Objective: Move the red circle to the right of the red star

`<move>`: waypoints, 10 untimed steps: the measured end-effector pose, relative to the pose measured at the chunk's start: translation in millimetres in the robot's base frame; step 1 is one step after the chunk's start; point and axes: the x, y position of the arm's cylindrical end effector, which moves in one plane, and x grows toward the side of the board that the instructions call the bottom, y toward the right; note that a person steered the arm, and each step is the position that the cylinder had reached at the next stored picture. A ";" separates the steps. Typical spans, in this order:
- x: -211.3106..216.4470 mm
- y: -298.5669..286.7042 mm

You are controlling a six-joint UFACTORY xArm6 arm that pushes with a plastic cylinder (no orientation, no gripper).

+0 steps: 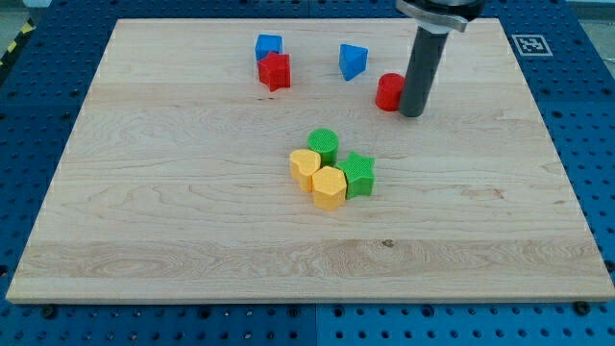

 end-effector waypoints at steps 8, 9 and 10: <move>-25.9 -9.7; -41.9 -32.2; -54.4 -58.0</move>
